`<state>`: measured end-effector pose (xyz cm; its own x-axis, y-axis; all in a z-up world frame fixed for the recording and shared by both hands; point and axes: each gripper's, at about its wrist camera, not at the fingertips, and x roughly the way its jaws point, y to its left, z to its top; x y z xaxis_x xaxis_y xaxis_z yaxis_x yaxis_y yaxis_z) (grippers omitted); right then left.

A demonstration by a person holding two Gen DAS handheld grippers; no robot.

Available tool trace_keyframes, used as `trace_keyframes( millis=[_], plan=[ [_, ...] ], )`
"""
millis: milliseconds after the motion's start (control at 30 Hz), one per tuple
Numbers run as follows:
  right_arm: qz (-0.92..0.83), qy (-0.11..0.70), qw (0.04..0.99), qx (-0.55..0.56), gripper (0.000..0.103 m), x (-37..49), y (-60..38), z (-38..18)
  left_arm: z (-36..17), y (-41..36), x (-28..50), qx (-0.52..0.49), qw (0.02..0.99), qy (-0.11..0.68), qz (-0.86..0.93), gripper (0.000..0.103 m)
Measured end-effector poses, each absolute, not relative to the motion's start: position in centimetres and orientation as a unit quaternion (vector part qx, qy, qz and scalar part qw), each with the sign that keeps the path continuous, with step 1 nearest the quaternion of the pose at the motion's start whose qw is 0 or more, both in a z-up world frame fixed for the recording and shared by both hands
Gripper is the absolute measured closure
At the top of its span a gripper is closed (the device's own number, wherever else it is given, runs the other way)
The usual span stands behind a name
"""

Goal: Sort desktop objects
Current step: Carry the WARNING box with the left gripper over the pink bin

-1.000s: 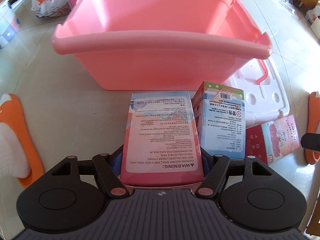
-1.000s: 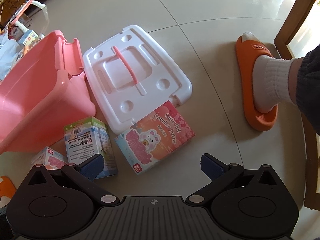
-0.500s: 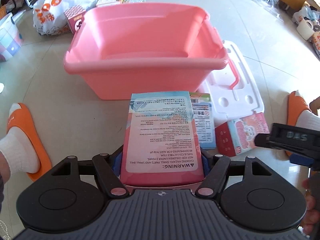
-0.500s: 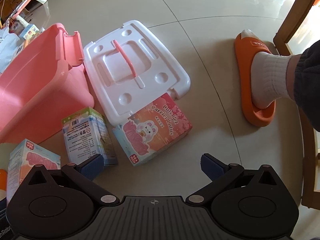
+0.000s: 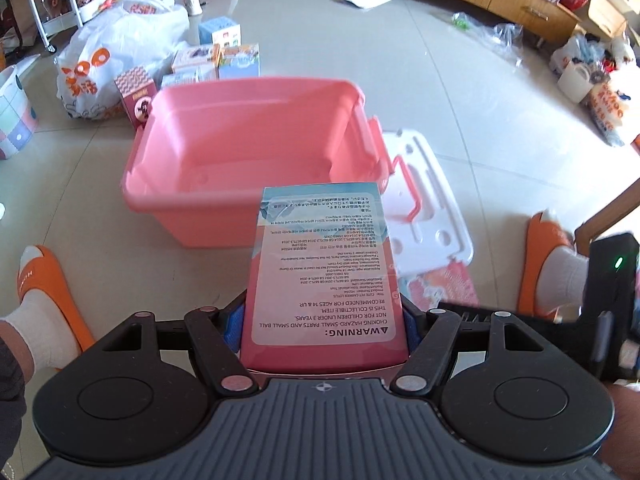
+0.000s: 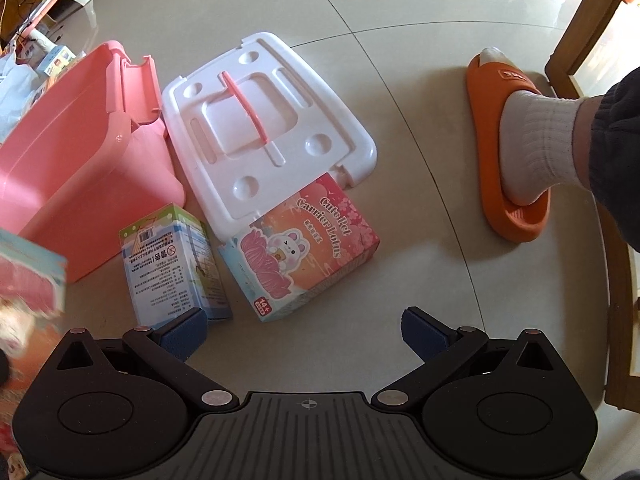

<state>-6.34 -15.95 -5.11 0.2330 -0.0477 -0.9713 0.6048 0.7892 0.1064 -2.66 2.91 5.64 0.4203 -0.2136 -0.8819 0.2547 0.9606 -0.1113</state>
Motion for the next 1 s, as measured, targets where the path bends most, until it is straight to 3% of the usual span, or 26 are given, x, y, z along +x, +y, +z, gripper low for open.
trace_keyframes(
  millis=[600, 1000],
  plan=[
    [-0.221, 0.59, 0.739, 0.237, 0.0, -5.9, -16.2, -6.4, 9.0, 0.9, 6.0, 0.008, 0.87, 0.485, -0.094, 0.032],
    [-0.217, 0.596, 0.739, 0.228, 0.001, -5.1, -16.2, -7.0, 5.1, 3.1, 12.8, -0.01, 0.851, 0.521, -0.056, 0.032]
  ],
)
